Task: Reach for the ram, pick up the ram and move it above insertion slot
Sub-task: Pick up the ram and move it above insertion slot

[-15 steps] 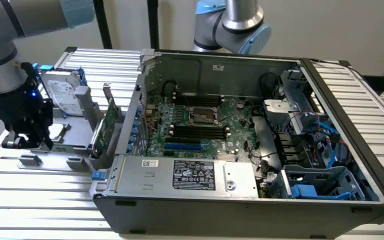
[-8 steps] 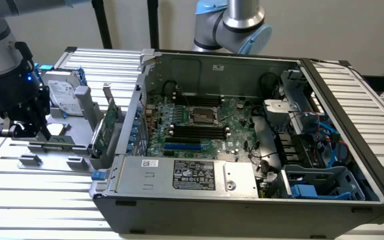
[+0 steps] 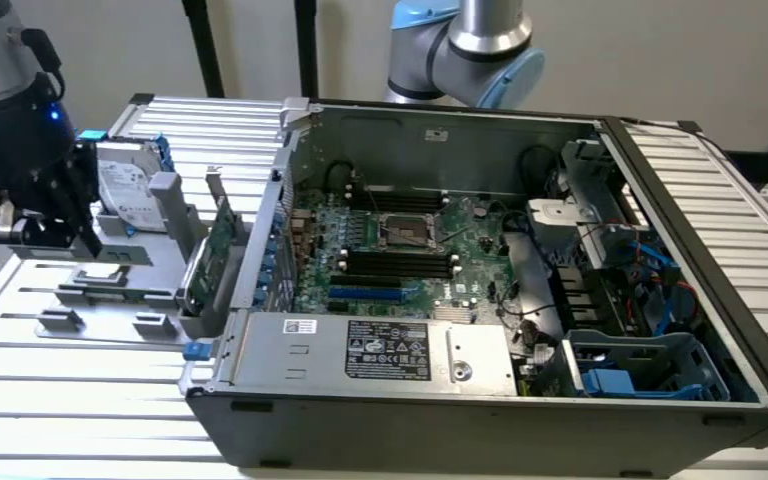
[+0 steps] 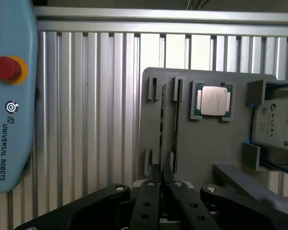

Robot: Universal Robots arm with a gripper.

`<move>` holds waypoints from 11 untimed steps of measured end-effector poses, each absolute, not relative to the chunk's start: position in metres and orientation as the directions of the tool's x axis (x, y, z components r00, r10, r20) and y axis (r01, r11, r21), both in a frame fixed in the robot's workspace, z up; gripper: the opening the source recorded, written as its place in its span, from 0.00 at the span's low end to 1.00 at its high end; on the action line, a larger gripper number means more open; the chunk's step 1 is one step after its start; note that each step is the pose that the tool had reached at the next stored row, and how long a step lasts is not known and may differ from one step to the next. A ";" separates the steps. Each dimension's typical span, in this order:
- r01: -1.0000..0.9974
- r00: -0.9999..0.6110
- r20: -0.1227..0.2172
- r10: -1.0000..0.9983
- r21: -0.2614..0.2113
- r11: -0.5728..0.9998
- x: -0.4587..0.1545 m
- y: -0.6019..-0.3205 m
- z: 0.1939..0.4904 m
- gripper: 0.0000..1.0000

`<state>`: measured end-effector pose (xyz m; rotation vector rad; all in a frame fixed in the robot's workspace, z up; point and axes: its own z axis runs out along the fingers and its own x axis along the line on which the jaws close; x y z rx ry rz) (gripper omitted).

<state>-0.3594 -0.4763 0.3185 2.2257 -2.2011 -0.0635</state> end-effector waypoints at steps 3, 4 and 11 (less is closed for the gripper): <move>-0.999 0.015 -0.023 -1.000 0.036 -0.016 -0.352 -0.476 0.328 0.14; -0.999 0.016 -0.023 -1.000 0.036 -0.017 -0.349 -0.476 0.330 0.14; -0.999 0.019 -0.029 -0.999 0.036 -0.020 -0.323 -0.476 0.346 0.14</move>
